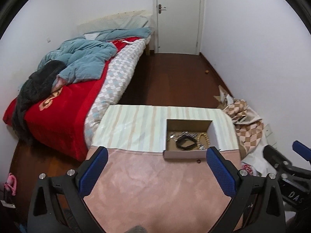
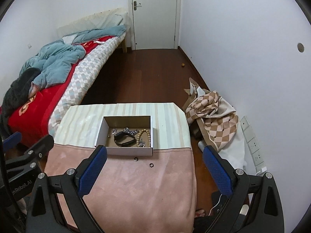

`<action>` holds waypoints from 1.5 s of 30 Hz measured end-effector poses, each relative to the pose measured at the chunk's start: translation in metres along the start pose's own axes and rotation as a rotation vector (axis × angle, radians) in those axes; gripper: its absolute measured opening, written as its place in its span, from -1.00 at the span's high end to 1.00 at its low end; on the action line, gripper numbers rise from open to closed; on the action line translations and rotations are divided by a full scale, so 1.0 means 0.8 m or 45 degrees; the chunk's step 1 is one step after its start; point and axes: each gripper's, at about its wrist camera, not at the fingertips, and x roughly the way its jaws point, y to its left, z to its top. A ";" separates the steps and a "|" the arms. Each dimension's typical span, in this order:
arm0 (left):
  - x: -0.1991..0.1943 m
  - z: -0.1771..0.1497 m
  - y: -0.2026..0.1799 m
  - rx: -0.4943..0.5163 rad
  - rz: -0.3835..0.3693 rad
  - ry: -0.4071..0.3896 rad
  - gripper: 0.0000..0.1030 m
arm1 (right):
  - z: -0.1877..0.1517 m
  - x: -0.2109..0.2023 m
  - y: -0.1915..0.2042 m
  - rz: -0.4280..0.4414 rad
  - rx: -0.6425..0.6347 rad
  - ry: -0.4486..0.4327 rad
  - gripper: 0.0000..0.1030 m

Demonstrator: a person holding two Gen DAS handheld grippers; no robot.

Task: Organize jewelry
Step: 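Lift both tools out of the box and back from it, then close the right tool on a small black ring on the table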

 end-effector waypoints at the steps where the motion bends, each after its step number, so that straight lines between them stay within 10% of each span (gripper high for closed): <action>1: 0.002 -0.004 0.001 0.002 0.011 -0.006 -1.00 | -0.003 0.000 -0.003 0.007 0.015 0.007 -0.95; 9: 0.082 -0.050 -0.008 0.005 0.105 0.095 -1.00 | -0.062 0.092 -0.040 0.067 0.123 0.131 -0.94; 14: 0.167 -0.081 -0.026 0.017 0.147 0.249 -1.00 | -0.105 0.197 -0.052 0.143 0.120 0.241 -0.30; 23: 0.245 -0.100 -0.043 0.037 0.169 0.366 -1.00 | -0.128 0.312 -0.037 0.176 0.044 0.272 -0.14; 30: 0.262 -0.100 -0.055 0.068 0.160 0.378 -1.00 | -0.139 0.335 -0.013 0.136 -0.055 0.241 0.22; 32: 0.265 -0.101 -0.061 0.070 0.143 0.375 -1.00 | -0.141 0.334 -0.008 0.126 -0.085 0.224 0.77; 45: 0.290 -0.100 -0.143 0.045 -0.048 0.378 -0.76 | -0.134 0.292 -0.083 0.130 0.105 0.160 0.77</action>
